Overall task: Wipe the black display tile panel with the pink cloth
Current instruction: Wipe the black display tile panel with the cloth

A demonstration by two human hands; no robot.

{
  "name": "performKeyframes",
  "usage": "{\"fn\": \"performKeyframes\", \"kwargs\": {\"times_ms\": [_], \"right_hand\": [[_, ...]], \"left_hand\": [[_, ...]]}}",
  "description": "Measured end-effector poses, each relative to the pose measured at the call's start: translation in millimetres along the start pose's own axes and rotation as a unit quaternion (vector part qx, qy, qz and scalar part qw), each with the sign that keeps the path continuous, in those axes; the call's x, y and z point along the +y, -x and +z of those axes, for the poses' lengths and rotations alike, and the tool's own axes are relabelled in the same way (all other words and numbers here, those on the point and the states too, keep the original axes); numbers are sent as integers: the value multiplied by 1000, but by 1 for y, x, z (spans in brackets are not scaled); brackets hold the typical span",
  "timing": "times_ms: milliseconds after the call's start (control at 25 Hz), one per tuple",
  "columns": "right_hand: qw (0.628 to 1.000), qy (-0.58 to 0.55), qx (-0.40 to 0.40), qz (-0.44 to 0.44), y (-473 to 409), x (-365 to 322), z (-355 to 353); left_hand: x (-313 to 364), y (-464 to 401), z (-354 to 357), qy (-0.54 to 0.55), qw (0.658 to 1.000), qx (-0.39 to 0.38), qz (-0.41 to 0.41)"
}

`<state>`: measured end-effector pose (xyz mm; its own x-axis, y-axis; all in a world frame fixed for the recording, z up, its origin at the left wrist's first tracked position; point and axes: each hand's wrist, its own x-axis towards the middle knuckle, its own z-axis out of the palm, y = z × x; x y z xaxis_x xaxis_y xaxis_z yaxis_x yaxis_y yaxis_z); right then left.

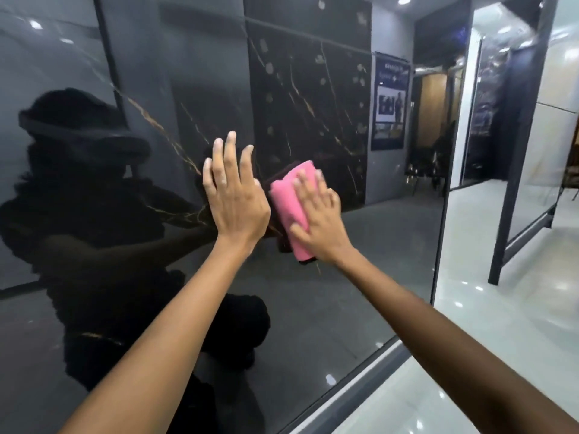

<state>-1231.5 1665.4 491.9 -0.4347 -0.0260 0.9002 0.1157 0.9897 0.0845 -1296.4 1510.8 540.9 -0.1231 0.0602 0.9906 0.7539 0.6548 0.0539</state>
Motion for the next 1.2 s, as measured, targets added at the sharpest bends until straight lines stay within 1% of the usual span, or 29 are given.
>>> {"fn": "performKeyframes", "kwargs": {"times_ms": [40, 80, 120, 160, 200, 240, 280, 320, 360, 400, 440, 480, 520, 560, 600, 680, 720, 760, 800, 840, 880, 920, 960, 1000, 1040, 1080, 1120, 1160, 1200], "right_hand": [[997, -12, 6, 73, -8, 32, -2], [984, -42, 16, 173, -15, 69, -4], [958, -74, 27, 277, -22, 107, -9], [920, -105, 41, 374, -29, 139, -13], [888, -126, 48, 440, -36, 155, -16], [877, -147, 64, 453, -44, 152, -14], [892, -164, 90, 411, -51, 137, -9], [926, -180, 107, 315, -53, 121, -2], [964, -179, 84, 177, -48, 102, 4], [988, -142, 50, 16, -36, 91, 12], [990, -87, 25, -105, -30, 97, 12], [985, -55, 34, -157, -34, 121, 6], [987, -60, 53, -138, -41, 153, 0], [993, -86, 63, -60, -49, 187, -3], [990, -117, 66, 54, -56, 219, -11], [946, -169, 82, 266, -70, 273, -21], [923, -185, 96, 323, -76, 274, -25], [915, -202, 117, 328, -84, 256, -28], [929, -219, 126, 272, -91, 229, -31], [961, -206, 100, 156, -91, 198, -32], [987, -154, 55, -8, -84, 172, -27], [985, -66, 17, -161, -77, 160, -22], [968, -8, 15, -250, -77, 167, -21], [965, -2, 35, -261, -80, 185, -25], [979, -39, 58, -192, -84, 212, -24], [992, -81, 81, -54, -87, 240, -26], [983, -106, 98, 113, -91, 272, -33], [948, -121, 109, 273, -99, 302, -43], [898, -159, 120, 392, -110, 317, -55]], "left_hand": [[6, -11, 5, -10, 1000, -11, 13], [12, -19, 11, -32, 999, -23, 15], [18, -24, 19, -57, 998, -24, -3], [24, -26, 26, -75, 996, -11, -37], [33, -28, 32, -77, 994, 12, -73], [43, -32, 37, -60, 993, 34, -94], [55, -38, 41, -35, 994, 47, -88], [69, -48, 48, -14, 996, 57, -61], [84, -60, 57, 4, 998, 61, -28], [98, -74, 65, 18, 998, 64, -8], [109, -87, 73, 26, 997, 69, -11], [115, -99, 79, 19, 996, 75, -33], [117, -106, 83, -5, 995, 76, -63], [116, -109, 86, -45, 993, 72, -87], [112, -108, 89, -83, 990, 61, -98], [106, -99, 94, -126, 987, 44, -88], [107, -97, 95, -134, 986, 44, -85], [109, -97, 95, -135, 986, 50, -90], [112, -99, 95, -132, 985, 55, -97], [116, -101, 94, -127, 986, 55, -97], [118, -103, 92, -123, 988, 46, -86], [118, -105, 91, -125, 989, 30, -67], [116, -107, 91, -127, 990, 14, -52], [112, -108, 91, -131, 990, 1, -42], [109, -108, 92, -137, 990, -8, -36], [106, -107, 93, -145, 989, -14, -31], [104, -105, 94, -152, 988, -15, -26], [104, -104, 95, -158, 987, -15, -21], [103, -104, 96, -160, 987, -13, -19]]}}
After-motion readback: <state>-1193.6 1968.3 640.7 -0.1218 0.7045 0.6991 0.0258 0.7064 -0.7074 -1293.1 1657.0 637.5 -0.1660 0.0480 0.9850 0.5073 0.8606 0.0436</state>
